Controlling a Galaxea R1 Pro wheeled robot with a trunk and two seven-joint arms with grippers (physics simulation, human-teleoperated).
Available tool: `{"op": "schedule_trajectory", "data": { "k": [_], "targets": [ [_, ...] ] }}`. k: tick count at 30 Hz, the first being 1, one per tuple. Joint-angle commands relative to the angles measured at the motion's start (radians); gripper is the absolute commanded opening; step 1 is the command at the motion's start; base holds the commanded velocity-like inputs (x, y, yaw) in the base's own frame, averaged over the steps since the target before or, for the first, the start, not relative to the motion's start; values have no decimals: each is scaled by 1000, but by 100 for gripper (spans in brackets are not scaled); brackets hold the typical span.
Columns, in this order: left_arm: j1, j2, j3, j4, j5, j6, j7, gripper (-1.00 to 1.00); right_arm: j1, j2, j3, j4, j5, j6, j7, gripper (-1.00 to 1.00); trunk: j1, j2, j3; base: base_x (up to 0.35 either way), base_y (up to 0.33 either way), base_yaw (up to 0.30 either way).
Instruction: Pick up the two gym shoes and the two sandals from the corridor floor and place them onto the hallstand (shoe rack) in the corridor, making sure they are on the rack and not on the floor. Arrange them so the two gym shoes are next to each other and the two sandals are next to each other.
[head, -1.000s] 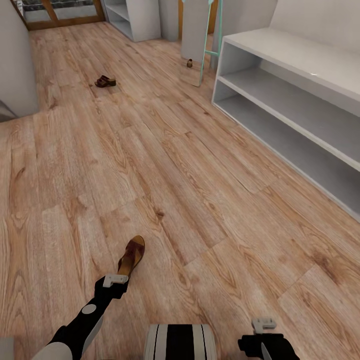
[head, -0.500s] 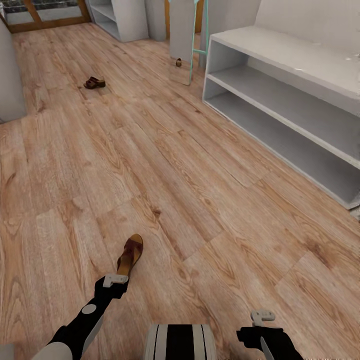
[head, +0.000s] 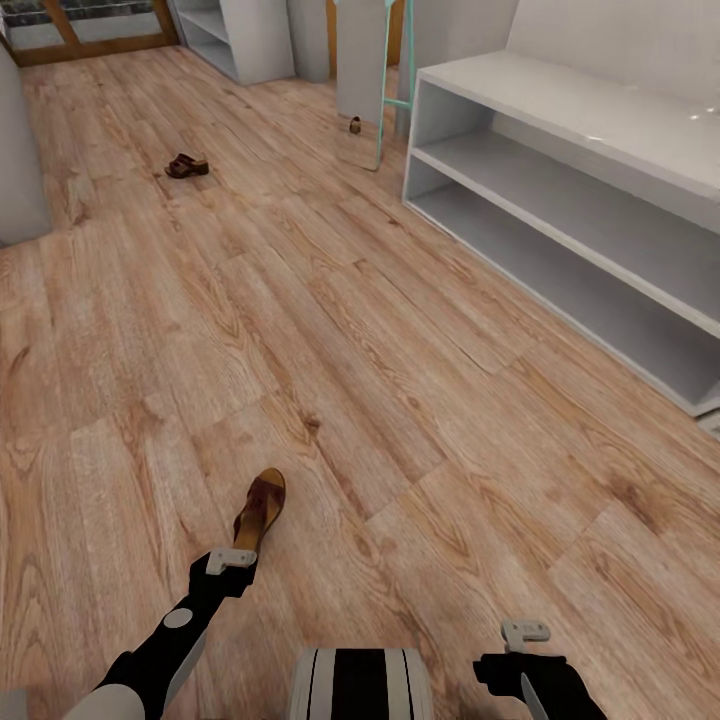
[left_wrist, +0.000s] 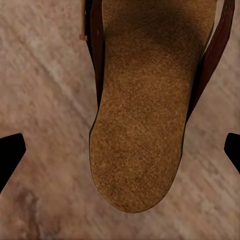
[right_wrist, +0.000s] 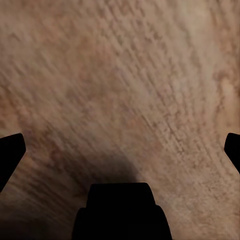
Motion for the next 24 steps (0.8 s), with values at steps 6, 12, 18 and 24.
{"op": "schedule_trajectory", "data": {
  "k": [6, 12, 18, 24],
  "targets": [
    [0, 0, 0, 1, -8, -3, 0, 100, 0, 1, -1, -1, -1, 5, 0, 100, 0, 0, -1, -145, 129, 0],
    [0, 0, 1, 1, -8, -3, 0, 100, 0, 1, -1, -1, -1, 5, 0, 100, 0, 0, -1, -66, 59, -138],
    [0, 0, 2, 1, -8, -3, 0, 100, 0, 1, -1, -2, -1, 5, 0, 100, 0, 0, -1, -8, 7, -114],
    [0, 0, 2, 1, -8, -3, 0, 100, 0, 0, -1, -4, -1, 5, 0, 100, 0, 0, -1, -1, 1, -15]
  ]
}}
